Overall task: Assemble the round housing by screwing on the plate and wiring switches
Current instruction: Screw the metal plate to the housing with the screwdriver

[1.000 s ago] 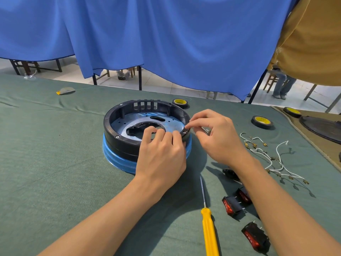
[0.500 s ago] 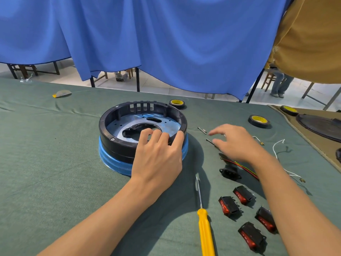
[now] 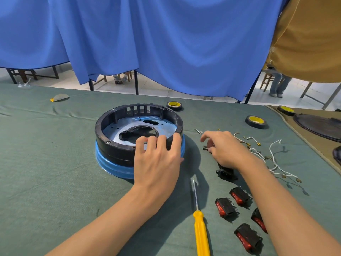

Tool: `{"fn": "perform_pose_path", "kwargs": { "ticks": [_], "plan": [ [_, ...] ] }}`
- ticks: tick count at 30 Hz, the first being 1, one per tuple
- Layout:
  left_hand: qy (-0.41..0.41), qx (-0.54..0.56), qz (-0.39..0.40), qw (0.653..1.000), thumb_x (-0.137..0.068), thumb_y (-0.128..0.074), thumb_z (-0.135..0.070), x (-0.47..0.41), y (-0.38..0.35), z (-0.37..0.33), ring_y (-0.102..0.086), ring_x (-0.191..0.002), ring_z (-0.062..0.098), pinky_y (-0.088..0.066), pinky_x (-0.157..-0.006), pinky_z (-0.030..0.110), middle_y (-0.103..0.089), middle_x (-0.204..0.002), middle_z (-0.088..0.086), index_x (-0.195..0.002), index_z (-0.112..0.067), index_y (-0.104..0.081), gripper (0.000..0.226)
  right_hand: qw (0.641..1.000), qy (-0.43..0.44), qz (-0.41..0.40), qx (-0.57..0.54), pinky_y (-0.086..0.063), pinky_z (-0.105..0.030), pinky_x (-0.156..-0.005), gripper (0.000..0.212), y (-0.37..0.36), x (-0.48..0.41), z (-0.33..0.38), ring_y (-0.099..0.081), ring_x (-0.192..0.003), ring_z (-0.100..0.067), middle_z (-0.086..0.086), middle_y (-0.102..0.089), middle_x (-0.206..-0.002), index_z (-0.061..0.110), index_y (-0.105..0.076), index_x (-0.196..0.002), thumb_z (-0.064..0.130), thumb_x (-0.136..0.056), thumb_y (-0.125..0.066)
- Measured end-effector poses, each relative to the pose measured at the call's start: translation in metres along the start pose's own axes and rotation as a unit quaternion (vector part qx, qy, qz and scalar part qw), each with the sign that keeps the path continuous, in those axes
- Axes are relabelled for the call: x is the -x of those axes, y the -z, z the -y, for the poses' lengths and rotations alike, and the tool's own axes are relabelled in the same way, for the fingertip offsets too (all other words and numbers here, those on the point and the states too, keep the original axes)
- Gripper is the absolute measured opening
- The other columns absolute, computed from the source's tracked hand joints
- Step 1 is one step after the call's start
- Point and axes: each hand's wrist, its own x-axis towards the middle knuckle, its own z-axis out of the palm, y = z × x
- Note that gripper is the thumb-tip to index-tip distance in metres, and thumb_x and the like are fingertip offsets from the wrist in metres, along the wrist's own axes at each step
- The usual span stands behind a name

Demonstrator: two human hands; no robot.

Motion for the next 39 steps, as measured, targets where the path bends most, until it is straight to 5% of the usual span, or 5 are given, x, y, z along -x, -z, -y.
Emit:
{"fn": "perform_pose_path", "kwargs": {
  "ticks": [7,12,20,31,39],
  "plan": [
    [-0.027,0.007,0.014,1.0,-0.06,-0.093,-0.04,-0.006,0.002,0.006,-0.061,-0.071,0.029,-0.045,-0.078,0.042,-0.064,-0.077,0.008,-0.109,-0.012,-0.068,0.062,0.989,0.006,0.022,-0.144,-0.05,-0.029,-0.076,0.033,0.034,0.01,0.021,-0.059,-0.083,-0.013,0.009,-0.056,-0.082,0.021,-0.07,-0.108,-0.001,-0.093,-0.049],
    [-0.027,0.024,0.017,0.999,-0.067,-0.088,-0.043,-0.014,0.005,0.011,-0.061,-0.076,0.031,-0.043,-0.08,0.045,-0.065,-0.082,0.008,-0.114,-0.012,-0.066,0.061,0.805,-0.102,0.095,-0.576,-0.053,-0.054,-0.087,0.026,0.032,0.023,0.059,-0.058,-0.062,-0.01,-0.004,-0.06,-0.071,0.004,-0.068,-0.104,-0.01,-0.093,-0.049],
    [-0.009,0.056,0.015,0.998,-0.068,-0.086,-0.048,-0.022,0.017,0.015,-0.062,-0.084,0.032,-0.041,-0.079,0.045,-0.067,-0.089,0.009,-0.114,-0.013,-0.064,0.062,0.631,-0.223,0.04,-0.742,-0.041,-0.071,-0.09,0.027,0.021,0.019,0.078,-0.055,-0.067,-0.012,-0.008,-0.06,-0.077,0.006,-0.068,-0.094,-0.009,-0.094,-0.045],
    [-0.025,-0.002,-0.028,0.999,-0.059,-0.085,-0.043,-0.028,0.029,0.021,-0.059,-0.075,0.033,-0.042,-0.073,0.043,-0.062,-0.085,0.012,-0.118,-0.004,-0.062,0.075,0.623,-0.151,0.028,-0.767,-0.054,-0.06,-0.076,0.021,0.038,0.024,0.073,-0.063,-0.056,-0.011,-0.007,-0.067,-0.063,0.004,-0.064,-0.098,-0.011,-0.09,-0.051],
    [0.138,0.196,-0.077,0.968,-0.063,-0.08,-0.049,-0.055,0.064,0.038,-0.059,-0.089,0.032,-0.03,-0.081,0.04,-0.065,-0.097,0.008,-0.13,-0.012,-0.054,0.081,0.644,-0.157,-0.087,-0.744,-0.053,-0.034,-0.083,0.015,0.059,0.044,0.059,-0.06,-0.058,-0.014,-0.01,-0.067,-0.076,0.007,-0.063,-0.086,-0.008,-0.084,-0.061]
  ]
}}
